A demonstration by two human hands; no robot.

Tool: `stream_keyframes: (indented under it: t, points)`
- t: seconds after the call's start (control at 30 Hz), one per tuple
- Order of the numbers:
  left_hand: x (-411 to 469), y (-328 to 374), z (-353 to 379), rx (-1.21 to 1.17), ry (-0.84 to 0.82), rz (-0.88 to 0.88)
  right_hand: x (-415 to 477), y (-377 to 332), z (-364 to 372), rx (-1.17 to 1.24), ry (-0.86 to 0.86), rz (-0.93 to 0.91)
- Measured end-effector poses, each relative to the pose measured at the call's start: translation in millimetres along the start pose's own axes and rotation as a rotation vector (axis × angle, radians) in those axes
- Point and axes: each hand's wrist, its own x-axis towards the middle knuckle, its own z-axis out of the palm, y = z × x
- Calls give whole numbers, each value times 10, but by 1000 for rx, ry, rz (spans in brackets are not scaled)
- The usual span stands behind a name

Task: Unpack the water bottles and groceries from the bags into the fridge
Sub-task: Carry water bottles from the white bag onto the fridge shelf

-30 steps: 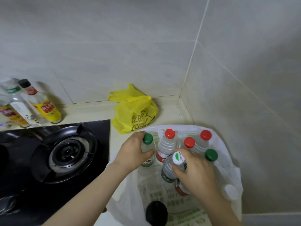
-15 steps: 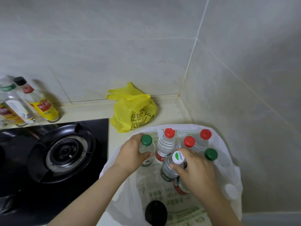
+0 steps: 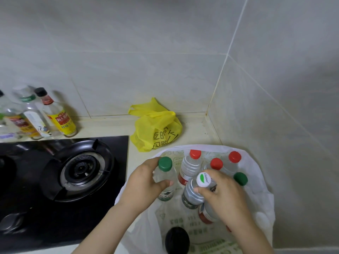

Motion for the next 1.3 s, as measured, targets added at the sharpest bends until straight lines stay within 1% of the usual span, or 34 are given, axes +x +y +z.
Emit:
stream_keyframes:
  t: [0.1,0.2,0.27,0.4,0.53,0.7,0.87,0.93,1.03,1.3]
  points:
    - [-38,95,-116,-5,40,21,2,-48,-91,106,57,-31]
    - [-97,208,-249,-35,104,65,1,-154,-224,329,90,-76]
    - [-136,300,-343,-82,159,93,-6,-270,-327,467,103,-102]
    - [-203,508,-564,-201,237,173,-1,-530,-495,653,194,-190]
    - [-273,694,-776,-317,288,249,3,-772,-613,696,249,-285]
    - [-333,923,-1028,-328,360,325,1,-1063,-707,775,367,-413]
    - [-408,1039,-1287,-303,405,373,-25,-1435,-802,796,329,-621]
    - [-453,1064,-1389,-290,426,394,-23,-1578,-829,808,348,-670]
    - [-503,1084,-1545,-262,457,418,-15,-1773,-848,824,359,-709]
    - [-628,1089,-1895,-219,555,445,17,-2181,-817,877,301,-802]
